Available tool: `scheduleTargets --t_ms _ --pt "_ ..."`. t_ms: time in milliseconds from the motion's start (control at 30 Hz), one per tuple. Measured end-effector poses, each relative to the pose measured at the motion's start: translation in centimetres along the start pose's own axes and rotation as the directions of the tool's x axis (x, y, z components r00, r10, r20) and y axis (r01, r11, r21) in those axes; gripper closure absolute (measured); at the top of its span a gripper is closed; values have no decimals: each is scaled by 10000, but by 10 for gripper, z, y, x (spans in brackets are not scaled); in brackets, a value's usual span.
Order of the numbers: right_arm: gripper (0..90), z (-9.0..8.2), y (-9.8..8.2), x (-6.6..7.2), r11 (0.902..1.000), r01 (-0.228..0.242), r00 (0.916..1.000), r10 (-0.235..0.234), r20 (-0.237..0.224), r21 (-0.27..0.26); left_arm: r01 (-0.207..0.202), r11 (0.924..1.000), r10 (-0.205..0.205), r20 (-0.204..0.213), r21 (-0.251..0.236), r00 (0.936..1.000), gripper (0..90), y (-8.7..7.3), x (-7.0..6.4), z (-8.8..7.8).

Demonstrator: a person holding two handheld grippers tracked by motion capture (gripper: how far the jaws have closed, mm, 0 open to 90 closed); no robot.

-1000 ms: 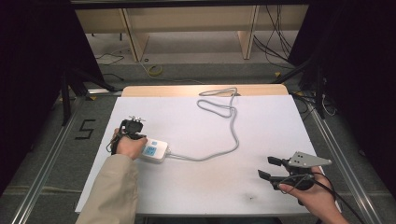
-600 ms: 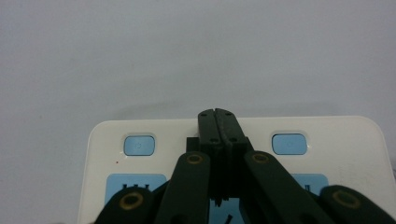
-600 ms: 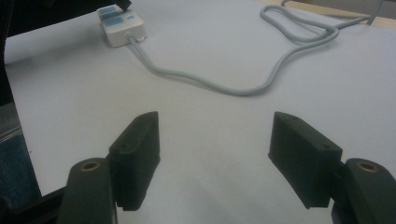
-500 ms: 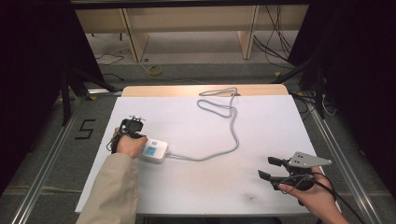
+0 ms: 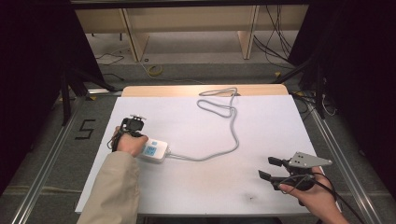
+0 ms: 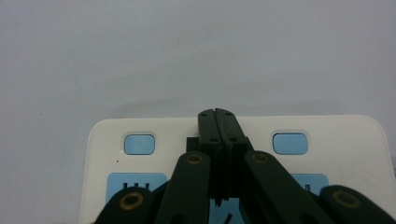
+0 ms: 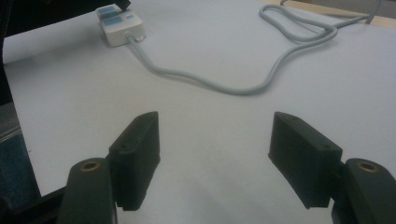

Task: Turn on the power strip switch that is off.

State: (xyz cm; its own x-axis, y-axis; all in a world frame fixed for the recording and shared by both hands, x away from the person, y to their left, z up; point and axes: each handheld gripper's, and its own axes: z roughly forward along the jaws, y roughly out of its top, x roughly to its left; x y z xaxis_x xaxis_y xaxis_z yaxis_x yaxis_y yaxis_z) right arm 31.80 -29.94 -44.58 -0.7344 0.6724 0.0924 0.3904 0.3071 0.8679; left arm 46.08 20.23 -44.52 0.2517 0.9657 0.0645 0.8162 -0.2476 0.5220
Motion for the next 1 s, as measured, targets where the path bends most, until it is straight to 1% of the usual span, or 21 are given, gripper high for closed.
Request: scheduleTargets --t_ms 100,200,400,633,800,1000 --pt "338 0 0 0 10000 -5 10000 5 -3 -13 -34 10000 34 -48 60 10000 900 1 -1 0" --pt "338 0 0 0 10000 -22 10000 22 1 -1 -185 9996 188 -125 190 9997 900 2 -2 0" --pt "337 0 0 0 10000 -6 10000 6 0 -1 -144 9996 146 -118 225 9998 900 3 -2 0" --pt "337 0 0 0 10000 10 10000 -10 -14 7 -420 9984 431 -279 376 9987 900 5 -5 1" --pt "337 0 0 0 10000 21 10000 -21 -38 -9 -335 9987 345 -248 390 9991 900 5 -5 1" --pt "337 1 0 0 10000 -4 10000 4 -46 13 -519 9977 533 -332 437 9980 900 5 -6 1"
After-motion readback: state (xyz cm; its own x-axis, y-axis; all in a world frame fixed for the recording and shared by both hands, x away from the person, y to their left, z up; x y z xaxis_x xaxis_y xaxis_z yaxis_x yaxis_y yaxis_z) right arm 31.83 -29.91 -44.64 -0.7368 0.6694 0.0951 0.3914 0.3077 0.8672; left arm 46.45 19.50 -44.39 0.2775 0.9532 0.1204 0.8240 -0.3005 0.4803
